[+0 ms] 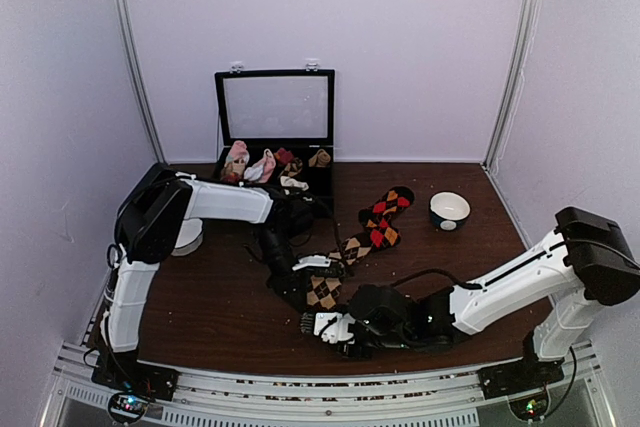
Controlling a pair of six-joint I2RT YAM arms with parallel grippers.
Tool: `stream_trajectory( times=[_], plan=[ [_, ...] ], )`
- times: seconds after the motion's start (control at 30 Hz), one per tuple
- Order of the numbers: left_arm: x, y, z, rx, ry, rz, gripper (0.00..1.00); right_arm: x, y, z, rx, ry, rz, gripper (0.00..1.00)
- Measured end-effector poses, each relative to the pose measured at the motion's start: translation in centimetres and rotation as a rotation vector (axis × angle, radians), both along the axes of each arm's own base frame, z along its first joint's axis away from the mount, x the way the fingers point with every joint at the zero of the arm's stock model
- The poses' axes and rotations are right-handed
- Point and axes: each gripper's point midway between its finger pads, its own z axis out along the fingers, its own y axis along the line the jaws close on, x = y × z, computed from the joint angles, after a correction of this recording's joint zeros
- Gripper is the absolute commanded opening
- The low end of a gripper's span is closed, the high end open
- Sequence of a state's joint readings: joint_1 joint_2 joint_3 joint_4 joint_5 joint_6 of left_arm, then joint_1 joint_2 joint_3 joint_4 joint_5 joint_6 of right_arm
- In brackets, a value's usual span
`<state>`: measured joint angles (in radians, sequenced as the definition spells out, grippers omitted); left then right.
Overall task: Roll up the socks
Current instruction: Roll the sock at the center of the board.
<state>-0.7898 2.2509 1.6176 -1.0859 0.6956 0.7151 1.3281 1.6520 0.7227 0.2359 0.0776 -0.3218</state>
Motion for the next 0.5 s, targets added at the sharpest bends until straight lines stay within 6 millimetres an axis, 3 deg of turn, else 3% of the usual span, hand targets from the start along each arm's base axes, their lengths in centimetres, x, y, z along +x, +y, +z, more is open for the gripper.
stream_trajectory(
  times=[0.27,0.5],
  plan=[
    [0.7,-0.5,-0.1,0.03,0.013,0.004,0.0,1.6,1.8,0.5,-0.075,-0.171,0.055,0.37],
    [0.5,-0.3,-0.1,0.042,0.025,0.003,0.0,4.2,1.7,-1.4,-0.13,-0.185,0.025,0.29]
  ],
)
